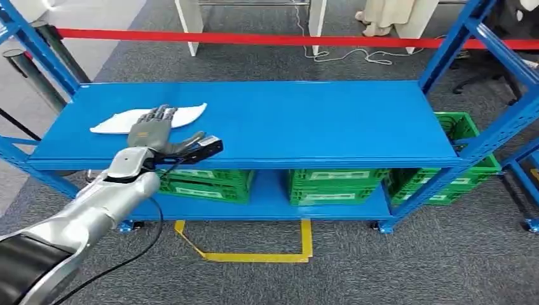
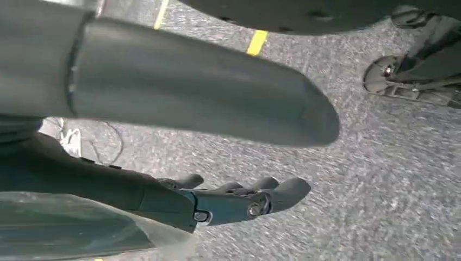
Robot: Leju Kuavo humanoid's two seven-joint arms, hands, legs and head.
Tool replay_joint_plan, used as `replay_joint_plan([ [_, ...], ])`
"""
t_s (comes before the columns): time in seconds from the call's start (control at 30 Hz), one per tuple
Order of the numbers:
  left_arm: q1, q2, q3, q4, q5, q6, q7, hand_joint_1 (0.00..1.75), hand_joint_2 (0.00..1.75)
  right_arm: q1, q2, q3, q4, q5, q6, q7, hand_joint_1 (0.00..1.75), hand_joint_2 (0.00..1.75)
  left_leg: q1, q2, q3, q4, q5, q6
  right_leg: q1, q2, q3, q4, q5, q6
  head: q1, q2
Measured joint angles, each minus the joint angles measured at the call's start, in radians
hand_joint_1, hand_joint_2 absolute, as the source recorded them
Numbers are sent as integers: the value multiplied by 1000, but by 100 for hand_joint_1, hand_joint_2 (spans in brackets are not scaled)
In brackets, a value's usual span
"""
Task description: Take the parts from the cabinet and place them on the table.
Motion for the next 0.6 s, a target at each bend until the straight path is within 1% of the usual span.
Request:
replay_joint_plan([
  [0.07,1,7,10,2,-7,-3,10,0,0,2,0,-4,0,2,1,-1,0,175,2,1,3,-1,0,-5,5,3,-1,-1,-3,-8,-2,0],
  [0.1,0,8,16,2,-8,-5,11,0,0,3,0,-5,0,3,1,-1,0,175,3,0,3,1,-4,-11,0,2,2,-5,-1,-17,-1,0],
  [0.13,0,11,19,2,-11,-10,11,0,0,4,0,-5,0,5,1,-2,0,175,5,0,-1,15,-19,-19,-2,1,6,-7,0,-22,-2,0],
  [0.17,0,14,21,2,-14,-12,11,0,0,2,0,-6,0,6,2,-3,0,175,6,0,-19,61,-49,-23,-2,1,8,-7,-2,-28,-6,0],
  [0.2,0,16,23,3,-15,-13,11,0,0,0,1,-8,0,8,3,-5,0,175,7,0,-52,138,-87,-27,-2,2,10,-7,-4,-31,-5,0],
  [0.23,2,18,24,5,-16,-13,11,0,0,0,1,-8,0,9,4,-6,0,175,7,0,-91,219,-121,-29,-2,2,11,-7,-5,-32,-6,0],
  [0.27,5,18,25,7,-16,-14,11,0,0,0,1,-9,0,11,6,-7,0,175,7,0,-125,288,-142,-30,-2,3,12,-7,-6,-34,-6,0],
  [0.3,8,18,26,8,-17,-17,11,0,0,1,1,-9,0,12,7,-7,0,175,8,0,-139,310,-138,-30,-2,4,14,-7,-7,-34,-6,0],
  [0.33,10,18,26,10,-17,-18,11,0,0,1,1,-10,0,13,8,-7,0,175,8,0,-130,284,-108,-27,-2,5,17,-7,-8,-34,-6,0],
  [0.37,10,19,28,10,-17,-18,11,0,0,1,1,-10,0,13,10,-7,0,175,8,0,-106,219,-60,-24,-2,6,19,-6,-10,-34,-6,0],
  [0.4,9,19,31,10,-17,-18,11,0,0,1,2,-10,0,14,11,-7,0,175,8,0,-70,134,-9,-19,-2,7,23,-6,-11,-32,-6,0],
  [0.43,8,19,34,10,-17,-18,11,0,0,1,4,-10,0,14,11,-8,0,175,8,-1,-36,50,31,-14,-2,8,25,-6,-13,-29,-6,0],
  [0.47,7,19,35,11,-17,-19,11,0,0,1,4,-10,0,14,11,-8,0,175,4,-5,-22,27,19,-13,2,10,22,-5,-15,-25,-4,0],
  [0.5,7,19,35,11,-18,-21,11,0,0,-1,5,-11,0,14,11,-8,0,175,2,-5,-18,3,14,-10,3,11,15,-3,-13,-20,-6,0],
  [0.53,10,19,35,11,-21,-22,11,0,0,-1,5,-11,0,15,11,-8,0,175,0,-5,-22,7,15,-9,2,11,14,-6,-10,-15,-3,0],
  [0.57,12,19,35,11,-26,-21,11,0,0,0,6,-11,0,15,11,-8,0,175,0,-5,-22,8,14,-7,1,11,15,-10,-9,-11,-4,0],
  [0.6,13,18,35,11,-26,-21,11,0,0,1,6,-11,0,15,11,-8,0,175,4,-5,-20,1,18,0,3,11,18,-11,-9,-4,-4,0],
])
